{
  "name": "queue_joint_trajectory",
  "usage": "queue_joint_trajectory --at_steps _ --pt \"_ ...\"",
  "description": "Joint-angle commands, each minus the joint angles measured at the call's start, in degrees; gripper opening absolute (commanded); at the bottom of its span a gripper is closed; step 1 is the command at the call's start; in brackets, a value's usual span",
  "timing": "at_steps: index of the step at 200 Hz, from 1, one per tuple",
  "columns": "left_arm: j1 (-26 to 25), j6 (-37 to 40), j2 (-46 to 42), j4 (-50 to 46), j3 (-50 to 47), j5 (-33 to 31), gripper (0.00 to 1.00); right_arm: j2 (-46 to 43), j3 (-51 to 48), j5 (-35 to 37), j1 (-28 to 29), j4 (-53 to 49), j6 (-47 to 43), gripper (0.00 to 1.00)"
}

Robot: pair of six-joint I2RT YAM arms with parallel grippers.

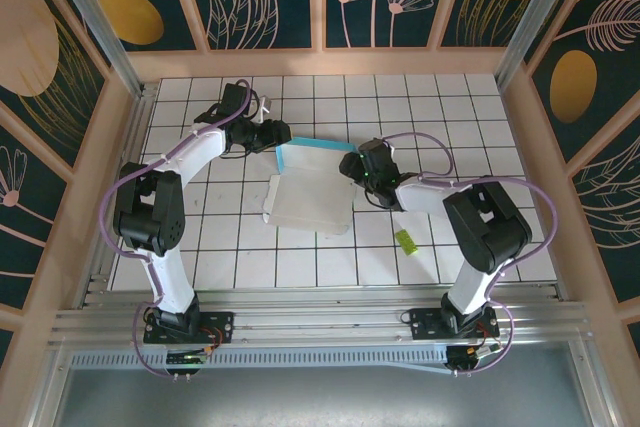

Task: Fold the paper box

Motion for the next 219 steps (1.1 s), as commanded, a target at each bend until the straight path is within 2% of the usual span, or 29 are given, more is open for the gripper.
queue_joint_trajectory --at_steps 1,29,50,70,99,154,219 --pt "-0.1 0.5 0.0 -4.4 -0.1 -1.1 0.49 1.5 -1.0 -1.4 0.0 2.1 -1.0 0.66" --pt "-0.1 0.4 -0.1 -4.3 -0.2 -1.1 0.50 2.2 -2.1 -1.1 0.1 2.5 -0.6 0.69" --pt "-0.1 0.4 0.0 -4.3 -0.1 -1.0 0.50 2.8 -2.8 0.4 0.1 3.5 -1.2 0.78" --pt "-0.1 0.4 0.0 -4.2 -0.2 -1.0 0.49 3.8 -3.0 0.0 0.0 5.1 -1.9 0.79" --pt "-0.1 0.3 -0.2 -4.2 -0.3 -0.8 0.49 4.9 -2.8 -1.7 0.1 6.9 -1.1 0.73" --pt "-0.1 -0.1 -0.1 -3.4 -0.9 -0.1 0.49 3.5 -4.0 -1.9 0.7 10.6 -2.0 0.55" --pt "-0.1 0.7 0.5 -4.5 -0.2 0.1 0.49 5.0 -3.8 -0.8 3.5 17.4 -6.9 0.51"
